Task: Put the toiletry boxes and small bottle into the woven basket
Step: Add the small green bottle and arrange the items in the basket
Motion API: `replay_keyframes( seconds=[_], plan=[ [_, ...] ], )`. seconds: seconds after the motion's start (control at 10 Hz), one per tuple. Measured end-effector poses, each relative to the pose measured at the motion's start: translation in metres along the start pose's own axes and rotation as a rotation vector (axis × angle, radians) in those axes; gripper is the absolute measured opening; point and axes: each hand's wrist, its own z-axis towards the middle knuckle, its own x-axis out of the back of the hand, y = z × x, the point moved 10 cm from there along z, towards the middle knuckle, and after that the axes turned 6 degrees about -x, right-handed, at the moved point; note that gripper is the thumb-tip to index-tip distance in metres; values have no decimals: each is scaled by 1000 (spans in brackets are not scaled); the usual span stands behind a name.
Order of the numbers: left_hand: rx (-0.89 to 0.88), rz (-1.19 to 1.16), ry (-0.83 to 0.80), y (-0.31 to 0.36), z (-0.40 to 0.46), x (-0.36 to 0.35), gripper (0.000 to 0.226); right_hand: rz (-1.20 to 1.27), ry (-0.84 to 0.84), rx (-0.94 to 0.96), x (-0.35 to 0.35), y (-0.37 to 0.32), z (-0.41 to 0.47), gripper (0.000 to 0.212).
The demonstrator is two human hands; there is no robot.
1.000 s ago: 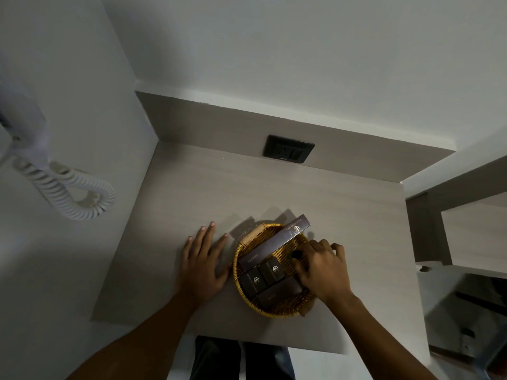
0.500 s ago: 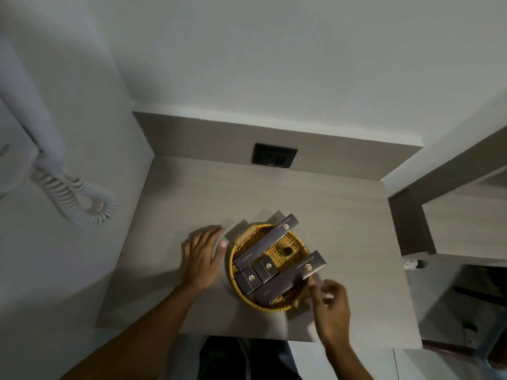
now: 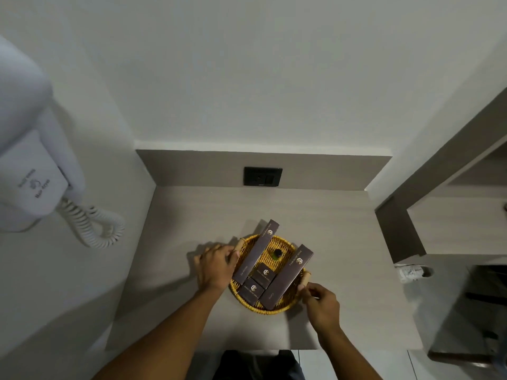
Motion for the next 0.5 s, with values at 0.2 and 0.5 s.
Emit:
replay_keyframes(
  seconds=[0.2, 0.5],
  plan=[
    [124, -22, -6, -4, -19, 6, 29, -28, -12, -22, 6, -24, 37, 16],
    [136, 70, 8, 3, -14, 13, 39, -121, -64, 28, 6, -44, 56, 25]
  ],
)
